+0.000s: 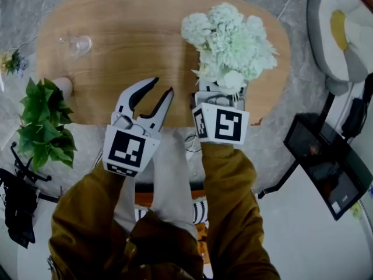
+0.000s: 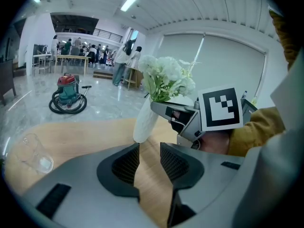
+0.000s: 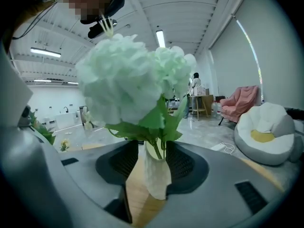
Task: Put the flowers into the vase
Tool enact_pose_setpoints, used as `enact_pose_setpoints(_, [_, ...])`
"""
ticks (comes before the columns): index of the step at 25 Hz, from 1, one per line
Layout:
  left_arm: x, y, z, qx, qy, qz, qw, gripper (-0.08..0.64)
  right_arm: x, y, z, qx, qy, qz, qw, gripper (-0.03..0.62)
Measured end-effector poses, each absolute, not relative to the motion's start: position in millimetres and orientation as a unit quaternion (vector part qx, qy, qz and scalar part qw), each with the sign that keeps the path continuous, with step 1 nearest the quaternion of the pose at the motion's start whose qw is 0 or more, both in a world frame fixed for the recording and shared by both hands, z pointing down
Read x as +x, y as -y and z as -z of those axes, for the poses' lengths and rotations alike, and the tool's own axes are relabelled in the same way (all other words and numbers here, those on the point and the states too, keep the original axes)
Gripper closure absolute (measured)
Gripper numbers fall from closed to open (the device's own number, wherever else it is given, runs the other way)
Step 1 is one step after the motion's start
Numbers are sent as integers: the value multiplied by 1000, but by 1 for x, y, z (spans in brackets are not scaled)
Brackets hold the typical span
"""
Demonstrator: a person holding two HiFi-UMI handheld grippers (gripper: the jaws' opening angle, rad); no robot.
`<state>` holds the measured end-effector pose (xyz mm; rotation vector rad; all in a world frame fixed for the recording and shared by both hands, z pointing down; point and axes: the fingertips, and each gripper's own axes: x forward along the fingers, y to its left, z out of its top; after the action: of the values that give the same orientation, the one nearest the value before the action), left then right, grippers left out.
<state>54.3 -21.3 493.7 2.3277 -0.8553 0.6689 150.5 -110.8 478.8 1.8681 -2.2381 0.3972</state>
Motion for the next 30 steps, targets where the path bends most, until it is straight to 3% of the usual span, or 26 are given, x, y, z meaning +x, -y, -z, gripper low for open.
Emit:
enact_pose_setpoints(14, [59, 22, -488, 874, 312, -249, 276, 442, 162, 108, -470, 647, 744, -133, 99, 426])
enact_pose_setpoints(19, [61, 22, -485, 873, 312, -252, 277, 442, 162, 107, -474, 640, 747, -139, 116, 371])
enact_pose_setpoints(30, [65, 21, -486, 873, 309, -253, 278, 442, 163, 114, -472, 639, 745, -151, 120, 321])
